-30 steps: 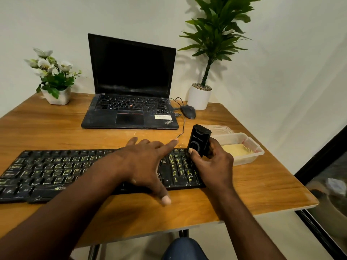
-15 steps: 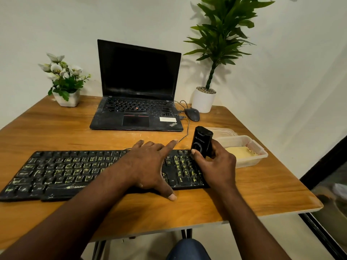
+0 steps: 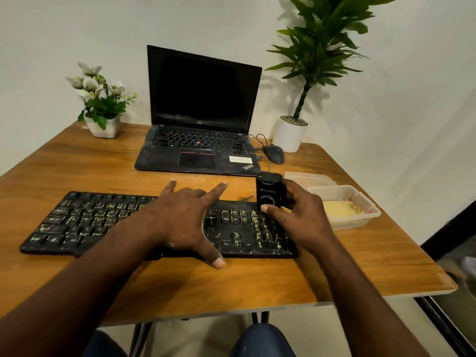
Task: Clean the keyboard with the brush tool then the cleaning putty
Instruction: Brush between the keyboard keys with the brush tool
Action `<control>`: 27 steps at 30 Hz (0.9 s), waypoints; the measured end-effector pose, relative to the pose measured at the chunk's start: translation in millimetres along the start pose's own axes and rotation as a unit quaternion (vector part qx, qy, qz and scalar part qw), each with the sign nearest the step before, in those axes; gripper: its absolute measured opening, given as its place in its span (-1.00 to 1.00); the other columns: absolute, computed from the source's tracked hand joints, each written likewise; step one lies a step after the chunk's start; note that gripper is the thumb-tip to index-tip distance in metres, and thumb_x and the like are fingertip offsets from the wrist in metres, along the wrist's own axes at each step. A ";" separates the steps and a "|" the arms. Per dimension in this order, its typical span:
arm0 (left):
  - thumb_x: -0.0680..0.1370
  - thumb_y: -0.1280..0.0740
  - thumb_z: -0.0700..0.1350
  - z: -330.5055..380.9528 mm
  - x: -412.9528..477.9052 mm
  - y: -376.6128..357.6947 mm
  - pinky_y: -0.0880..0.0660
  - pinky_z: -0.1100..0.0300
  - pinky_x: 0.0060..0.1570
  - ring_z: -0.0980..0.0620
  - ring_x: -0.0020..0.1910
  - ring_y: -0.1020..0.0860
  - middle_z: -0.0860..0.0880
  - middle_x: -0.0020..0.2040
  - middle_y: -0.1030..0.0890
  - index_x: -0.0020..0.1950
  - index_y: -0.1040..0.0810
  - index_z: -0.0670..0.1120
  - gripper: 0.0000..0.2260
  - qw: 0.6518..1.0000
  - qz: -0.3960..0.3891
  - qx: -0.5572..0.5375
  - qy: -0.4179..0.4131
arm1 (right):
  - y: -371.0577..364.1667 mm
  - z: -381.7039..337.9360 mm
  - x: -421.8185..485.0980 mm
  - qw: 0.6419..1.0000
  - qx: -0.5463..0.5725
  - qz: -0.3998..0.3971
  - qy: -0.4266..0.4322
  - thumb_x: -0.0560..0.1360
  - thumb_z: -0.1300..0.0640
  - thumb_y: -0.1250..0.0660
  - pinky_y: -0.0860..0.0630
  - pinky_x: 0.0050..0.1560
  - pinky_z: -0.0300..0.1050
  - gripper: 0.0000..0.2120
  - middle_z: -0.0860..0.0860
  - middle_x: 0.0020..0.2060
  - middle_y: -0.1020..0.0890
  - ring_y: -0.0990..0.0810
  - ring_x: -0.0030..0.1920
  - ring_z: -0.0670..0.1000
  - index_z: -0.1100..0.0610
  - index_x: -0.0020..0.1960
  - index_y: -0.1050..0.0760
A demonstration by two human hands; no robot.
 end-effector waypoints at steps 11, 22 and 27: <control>0.14 -0.27 0.70 9.9 9.6 -3.7 0.14 -0.29 0.59 -0.13 0.62 -0.15 -0.08 0.66 -0.16 0.58 0.47 0.19 0.33 0.999 0.029 0.009 -0.012 | 16.7 -9.9 16.7 0.994 -0.074 -0.080 0.023 0.44 0.08 -0.59 -0.64 0.05 -0.15 -0.45 -0.13 0.11 -0.67 -0.68 0.06 -0.12 -0.05 0.36 -0.47; 0.15 -0.25 0.71 9.0 9.0 -6.9 0.15 -0.31 0.59 -0.12 0.65 -0.09 -0.07 0.69 -0.08 0.59 0.46 0.17 0.33 1.000 0.026 0.007 -0.006 | 45.2 -16.8 39.6 0.967 -0.210 -0.137 0.043 0.36 0.08 -0.64 -0.57 0.02 -0.24 -0.40 -0.04 0.16 -0.66 -0.62 0.11 -0.08 -0.03 0.31 -0.46; 0.14 -0.24 0.72 7.2 9.5 -9.4 0.16 -0.32 0.58 -0.12 0.64 -0.09 -0.05 0.69 -0.08 0.59 0.46 0.17 0.33 1.000 0.028 0.006 -0.004 | 23.7 -23.2 43.3 0.976 -0.142 -0.151 0.067 0.34 0.05 -0.66 -0.63 0.14 -0.10 -0.41 -0.13 0.12 -0.69 -0.65 0.15 -0.16 -0.06 0.29 -0.51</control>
Point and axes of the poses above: each hand's wrist, its own x-axis towards the middle knuckle, its own y-axis out of the back of the hand, z = x × y, the point moved 3 cm from there along x, towards the middle knuckle
